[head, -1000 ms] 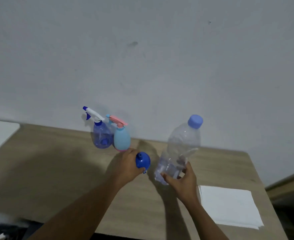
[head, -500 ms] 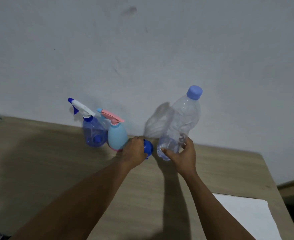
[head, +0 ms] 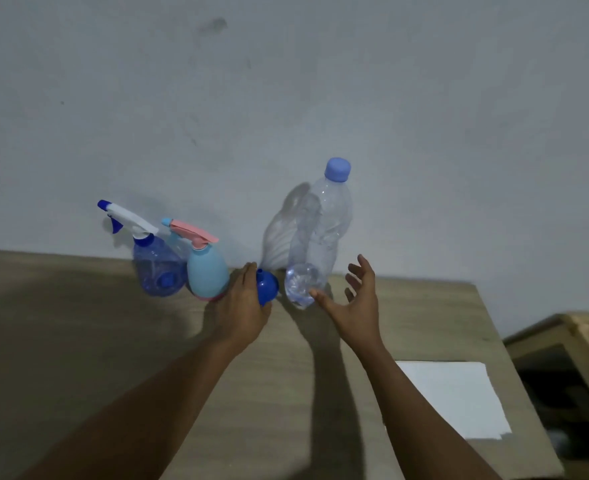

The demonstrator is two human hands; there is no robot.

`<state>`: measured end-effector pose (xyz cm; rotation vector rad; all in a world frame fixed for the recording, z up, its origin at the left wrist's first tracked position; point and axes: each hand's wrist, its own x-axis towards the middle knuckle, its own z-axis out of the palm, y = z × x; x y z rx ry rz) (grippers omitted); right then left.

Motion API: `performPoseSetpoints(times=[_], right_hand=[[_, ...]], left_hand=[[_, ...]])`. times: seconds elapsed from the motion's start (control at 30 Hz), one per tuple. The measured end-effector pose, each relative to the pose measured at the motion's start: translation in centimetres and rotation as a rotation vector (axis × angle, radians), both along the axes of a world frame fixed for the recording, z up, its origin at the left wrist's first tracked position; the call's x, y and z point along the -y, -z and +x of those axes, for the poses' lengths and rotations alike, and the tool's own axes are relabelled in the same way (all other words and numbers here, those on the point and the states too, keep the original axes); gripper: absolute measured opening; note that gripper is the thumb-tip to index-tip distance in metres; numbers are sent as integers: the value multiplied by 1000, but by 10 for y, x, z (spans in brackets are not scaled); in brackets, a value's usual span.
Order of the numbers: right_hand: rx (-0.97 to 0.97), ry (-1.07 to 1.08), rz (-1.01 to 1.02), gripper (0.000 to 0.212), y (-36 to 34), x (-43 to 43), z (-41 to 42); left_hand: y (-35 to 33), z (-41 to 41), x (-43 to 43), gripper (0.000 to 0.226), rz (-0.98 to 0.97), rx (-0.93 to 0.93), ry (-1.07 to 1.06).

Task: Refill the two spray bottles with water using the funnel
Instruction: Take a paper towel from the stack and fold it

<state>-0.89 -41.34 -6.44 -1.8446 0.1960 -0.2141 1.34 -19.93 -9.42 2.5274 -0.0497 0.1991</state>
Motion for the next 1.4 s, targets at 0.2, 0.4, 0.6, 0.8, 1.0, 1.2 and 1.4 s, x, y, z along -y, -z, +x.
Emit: performPoseSetpoints(times=[0.2,0.4,0.6,0.8,1.0,1.2,1.4], right_hand=[[16,185,-142,57,-24,81,-81],[-185,111,-468,37,-10,162,-159],[-298,-40,-647,31,6,215,-167],[-378,-45,-659,43,12,256,-150],[-365,-82,-633,48,27,270,-149],[-342,-93,-604,45,33,271,-150],[-350,-103,-582,46,34,274,-150]], left_hand=[[-27,-78,42,54,-75,107,105],[-18,-139,98,83,-25,-277,395],[3,-169,157,96,-36,-391,328],[9,-154,205,61,-25,-215,129],[8,-140,235,43,159,-280,10],[20,-135,240,36,86,-264,-60],[18,-130,244,19,13,-238,-103]])
